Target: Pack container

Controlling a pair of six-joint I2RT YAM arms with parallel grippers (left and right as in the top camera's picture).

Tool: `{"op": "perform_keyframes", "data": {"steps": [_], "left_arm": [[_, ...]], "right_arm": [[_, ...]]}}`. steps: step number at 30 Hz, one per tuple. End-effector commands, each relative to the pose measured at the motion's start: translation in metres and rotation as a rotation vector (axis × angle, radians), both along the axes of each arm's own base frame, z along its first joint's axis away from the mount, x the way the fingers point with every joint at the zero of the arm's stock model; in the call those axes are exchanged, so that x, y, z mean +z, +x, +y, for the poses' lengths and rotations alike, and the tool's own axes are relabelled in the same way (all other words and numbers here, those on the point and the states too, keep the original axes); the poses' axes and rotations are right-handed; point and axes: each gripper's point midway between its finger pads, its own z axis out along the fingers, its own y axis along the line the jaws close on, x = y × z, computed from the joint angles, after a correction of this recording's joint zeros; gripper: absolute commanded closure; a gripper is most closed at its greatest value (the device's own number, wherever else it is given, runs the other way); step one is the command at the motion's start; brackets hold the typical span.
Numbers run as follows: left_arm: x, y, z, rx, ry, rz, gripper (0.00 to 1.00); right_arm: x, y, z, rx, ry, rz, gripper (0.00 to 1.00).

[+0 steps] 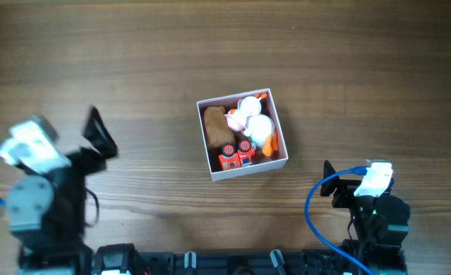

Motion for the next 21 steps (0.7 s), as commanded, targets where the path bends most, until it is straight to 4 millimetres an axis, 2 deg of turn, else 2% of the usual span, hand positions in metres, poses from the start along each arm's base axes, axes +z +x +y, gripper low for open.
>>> {"op": "perform_keyframes", "data": {"steps": [1, 3, 6, 12, 21], "left_arm": [[-0.095, -0.011, -0.015, -0.092, 0.010, 0.113, 0.00], [-0.143, -0.016, -0.023, -0.132, -0.012, 0.168, 0.00], [-0.184, -0.012, -0.025, -0.116, -0.110, 0.138, 0.00], [-0.203, -0.015, -0.041, -0.184, -0.102, 0.116, 0.00], [-0.198, -0.016, -0.043, -0.195, -0.096, 0.082, 0.00]], "right_arm": [[-0.002, 0.000, 0.000, 0.003, -0.013, -0.002, 0.00], [-0.002, 0.000, 0.000, 0.004, -0.014, -0.002, 0.00], [-0.002, 0.000, 0.000, 0.003, -0.013, -0.002, 0.00], [-0.002, 0.000, 0.000, 0.004, -0.014, -0.002, 0.00], [-0.002, 0.000, 0.000, 0.004, -0.014, -0.002, 0.00]]}}
